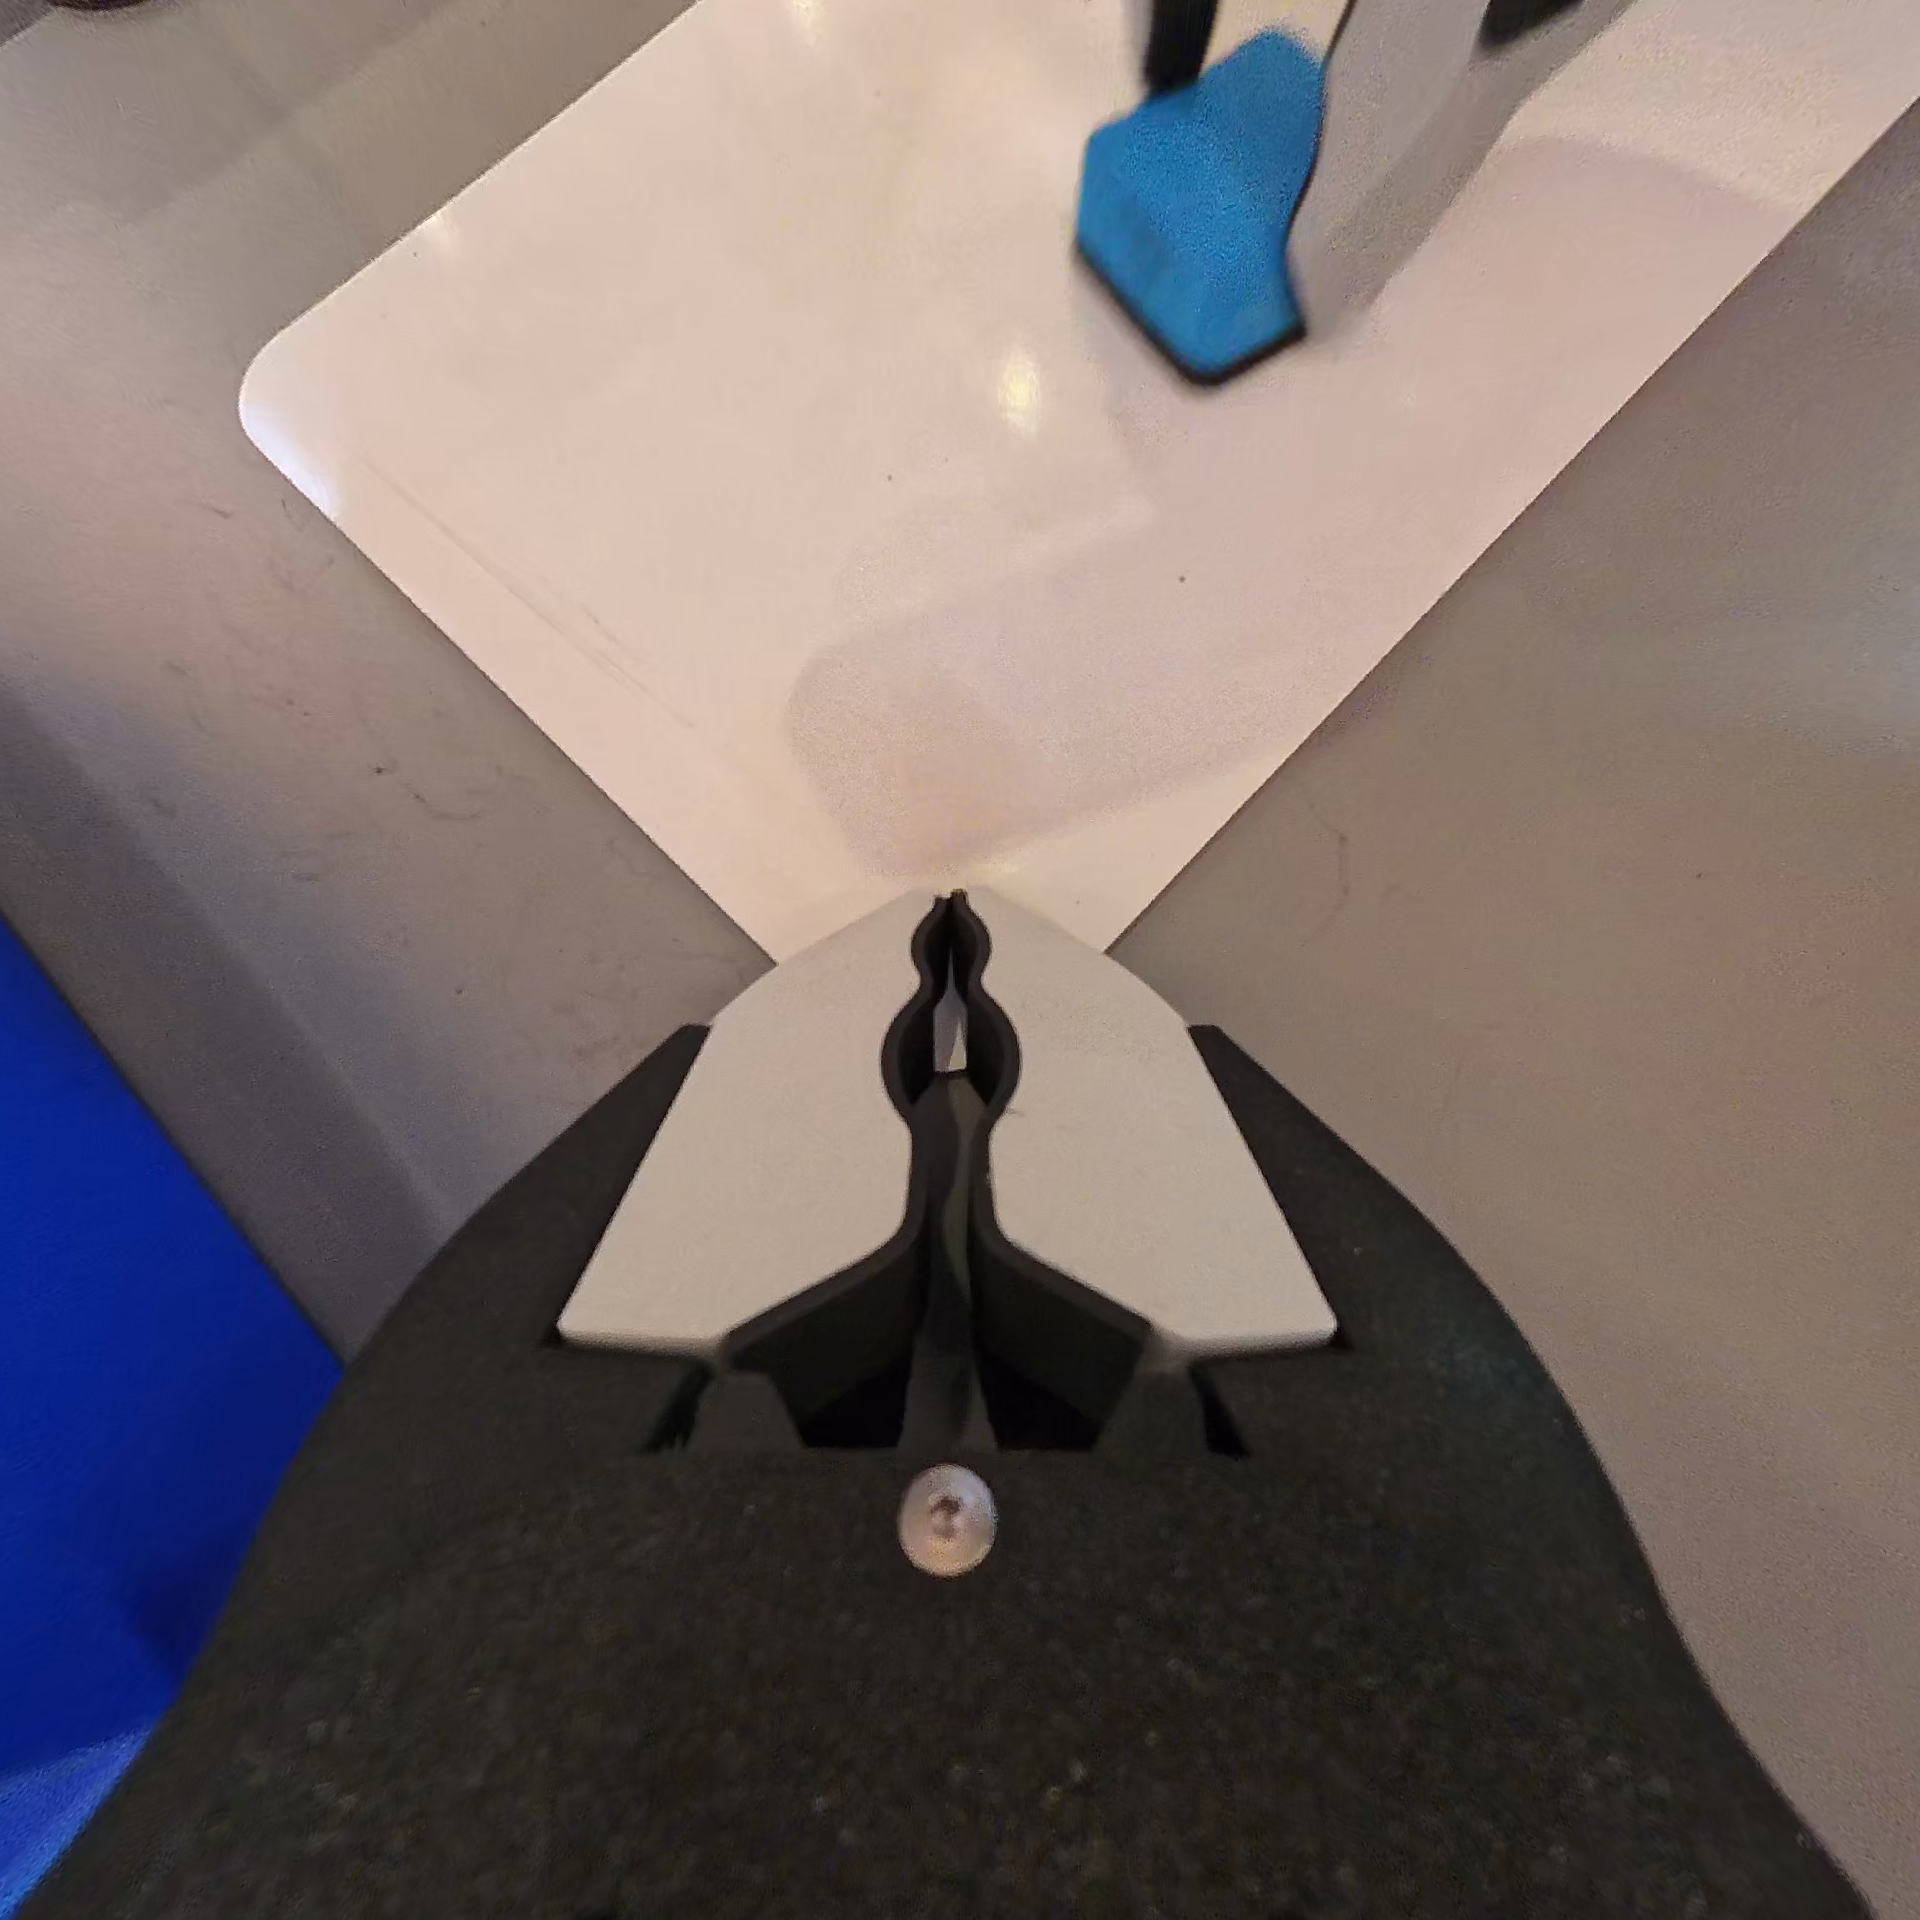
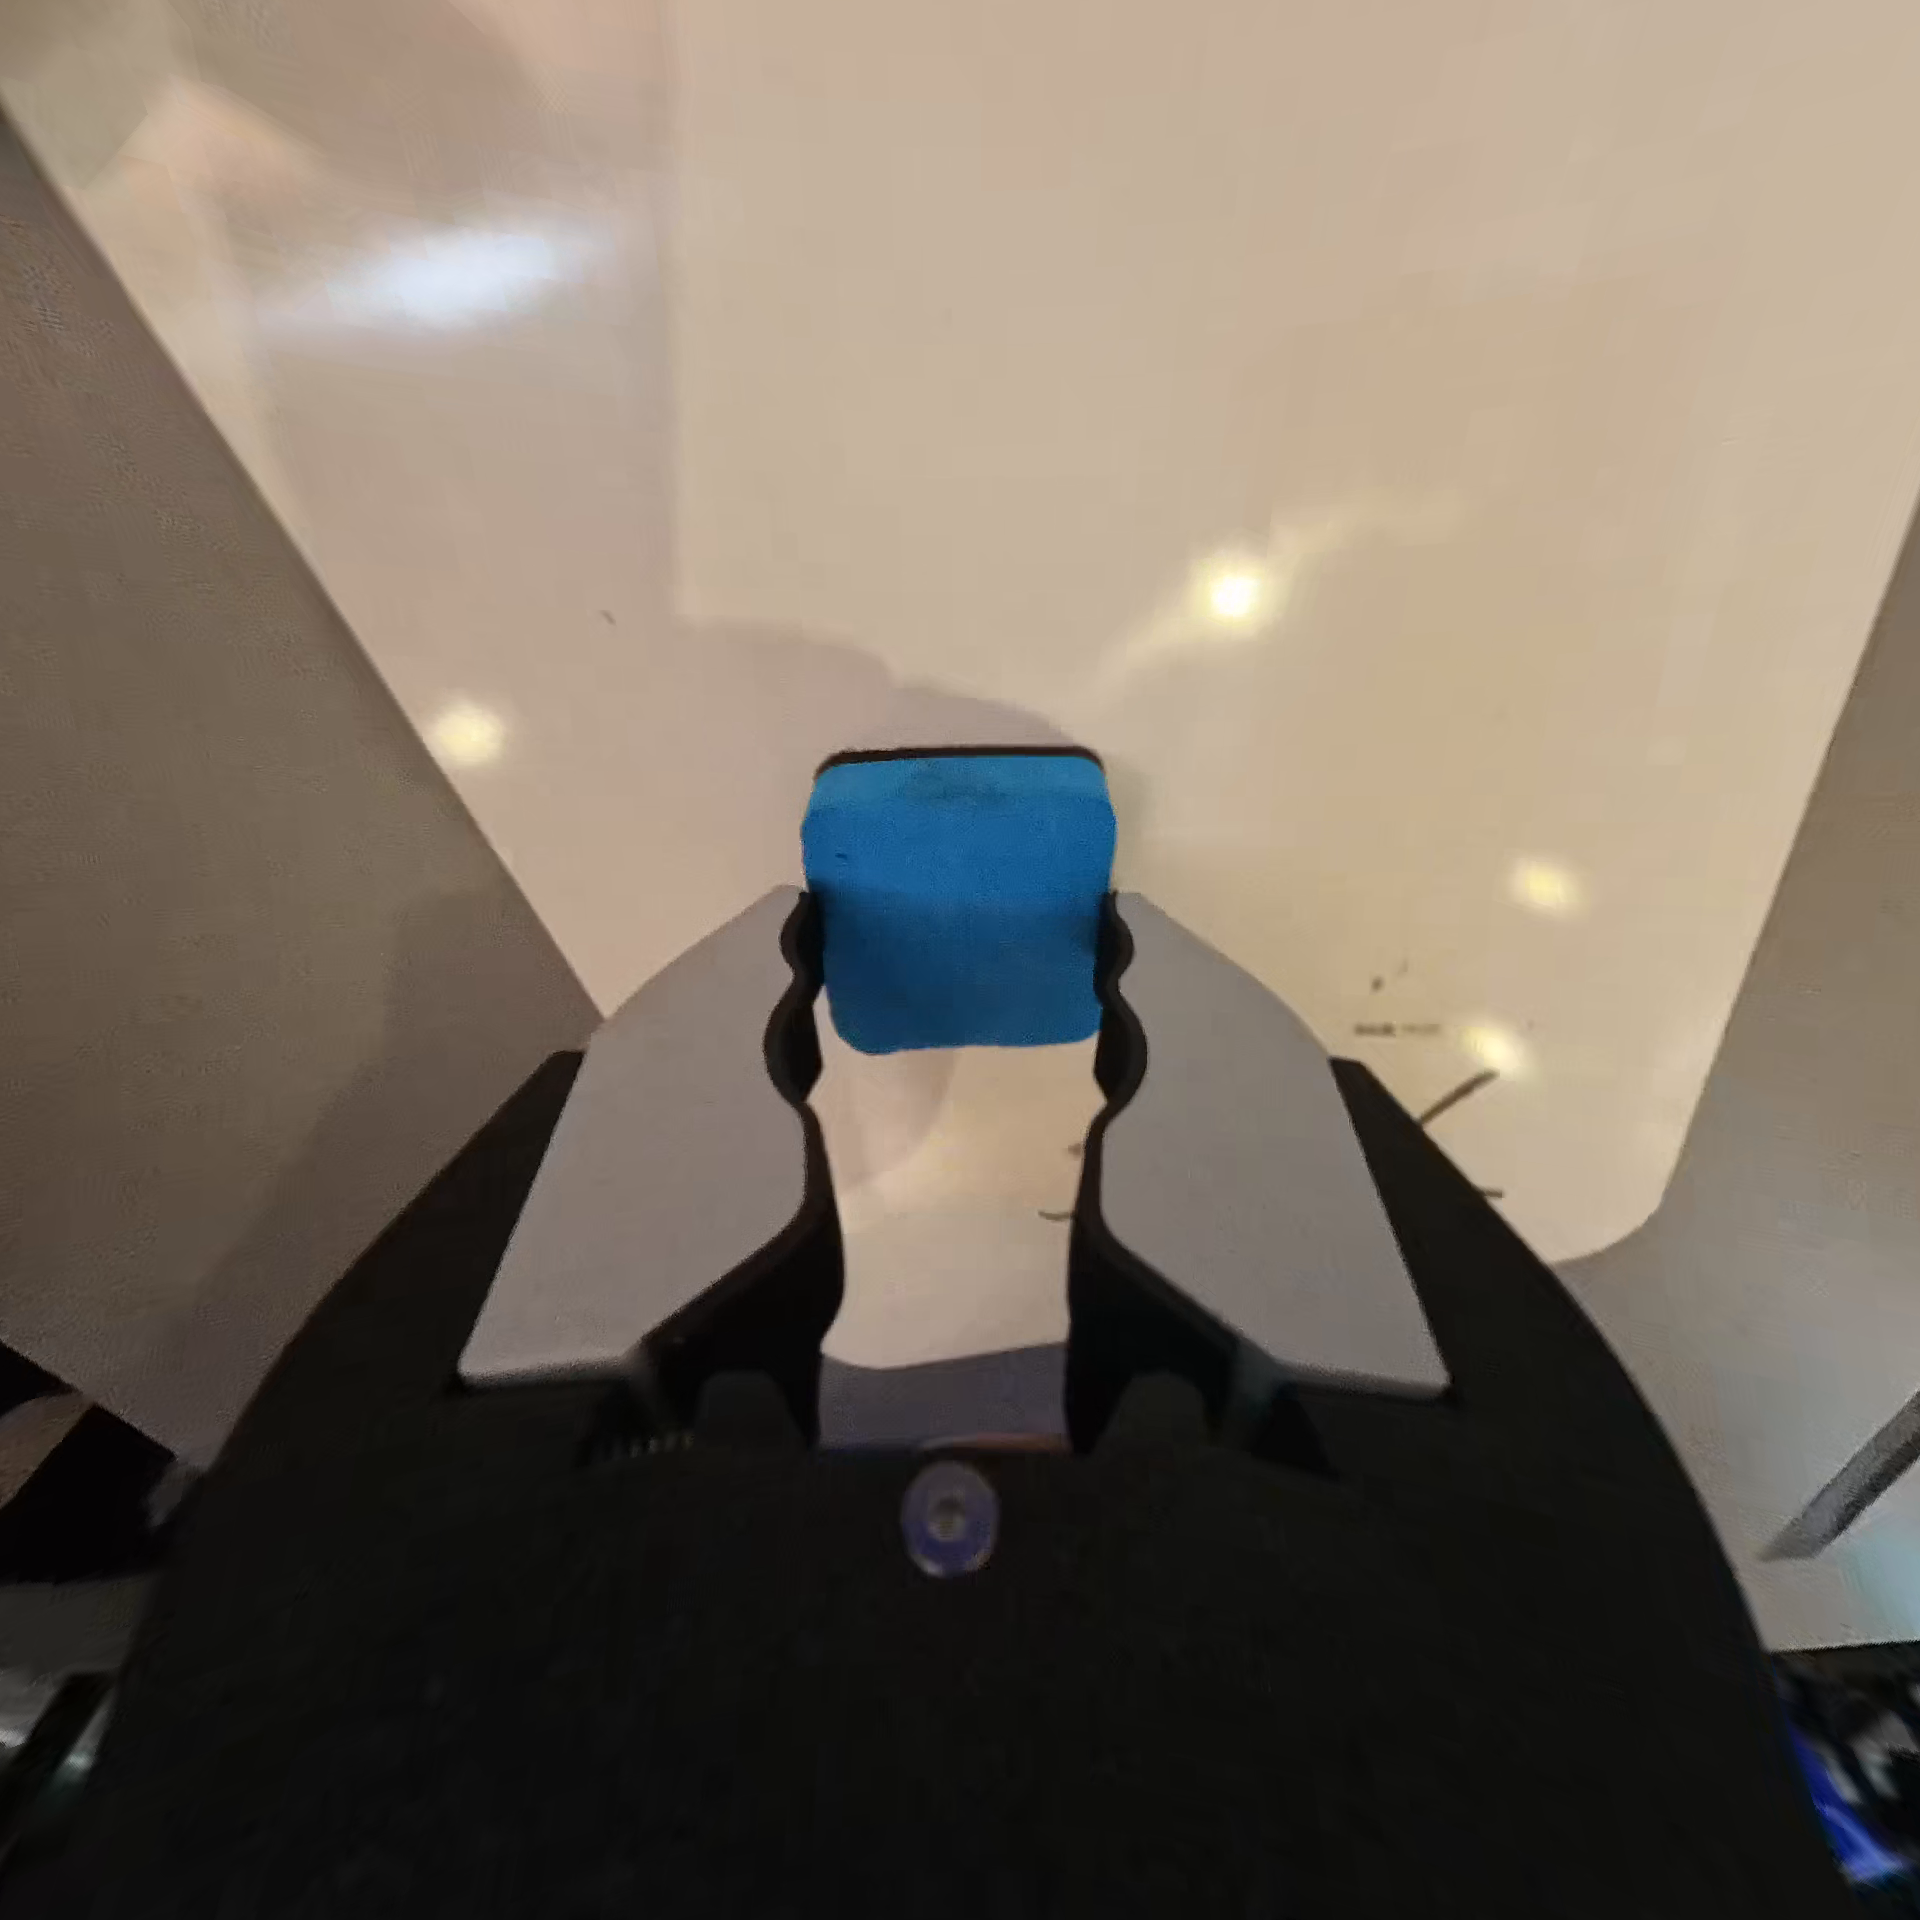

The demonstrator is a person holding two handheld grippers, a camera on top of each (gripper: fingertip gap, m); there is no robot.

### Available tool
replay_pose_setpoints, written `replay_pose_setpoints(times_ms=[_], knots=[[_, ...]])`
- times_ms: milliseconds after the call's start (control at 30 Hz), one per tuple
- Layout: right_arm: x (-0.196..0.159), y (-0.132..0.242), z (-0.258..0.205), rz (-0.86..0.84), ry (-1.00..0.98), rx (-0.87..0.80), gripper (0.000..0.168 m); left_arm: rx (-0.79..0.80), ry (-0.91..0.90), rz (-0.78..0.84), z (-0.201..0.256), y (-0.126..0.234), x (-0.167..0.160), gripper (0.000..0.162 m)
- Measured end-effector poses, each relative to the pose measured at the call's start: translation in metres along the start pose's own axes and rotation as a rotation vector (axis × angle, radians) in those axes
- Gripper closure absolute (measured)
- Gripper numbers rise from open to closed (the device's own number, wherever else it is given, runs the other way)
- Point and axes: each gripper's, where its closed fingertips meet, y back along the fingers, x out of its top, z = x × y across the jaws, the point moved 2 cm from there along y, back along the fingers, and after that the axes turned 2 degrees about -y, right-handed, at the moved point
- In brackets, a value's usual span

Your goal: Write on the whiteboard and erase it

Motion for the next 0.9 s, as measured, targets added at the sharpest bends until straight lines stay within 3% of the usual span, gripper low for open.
replay_pose_setpoints(times_ms=[100,233,300,367,433,500,567,667,733,800,900], knots=[[0.008,0.001,-0.007,-0.018,0.04,-0.001,0.118,-0.003,0.004,0.0,0.0,0.0,0.0,0.162],[-0.086,-0.002,0.033,-0.109,-0.158,0.003,0.118,-0.008,0.007,0.005,0.0,0.001,-0.001,0.162],[-0.108,-0.003,0.041,-0.111,-0.218,0.015,0.118,-0.004,0.002,0.004,0.0,0.001,-0.001,0.162],[-0.096,-0.003,0.036,-0.138,-0.18,-0.003,0.118,-0.004,-0.003,0.003,0.001,0.001,-0.001,0.162],[-0.051,-0.002,0.019,-0.066,-0.102,0.014,0.118,-0.002,-0.005,0.001,0.001,0.0,0.0,0.162],[-0.033,-0.001,0.011,-0.08,-0.043,0.002,0.118,-0.002,0.0,0.001,0.001,0.001,-0.001,0.162],[-0.049,-0.001,0.02,-0.088,-0.081,0.004,0.118,-0.004,0.002,0.001,0.001,0.001,-0.001,0.162],[-0.112,-0.003,0.048,-0.124,-0.243,0.021,0.118,-0.005,0.003,0.004,0.0,0.002,-0.001,0.162],[-0.124,-0.004,0.052,-0.118,-0.274,0.02,0.118,-0.003,0.002,0.004,0.0,0.001,-0.001,0.162],[-0.103,-0.004,0.043,-0.122,-0.218,0.003,0.118,-0.001,-0.002,0.003,0.001,0.001,0.0,0.162],[-0.041,-0.002,0.021,-0.075,-0.086,-0.013,0.118,0.002,-0.004,0.001,0.001,0.0,0.0,0.162]])
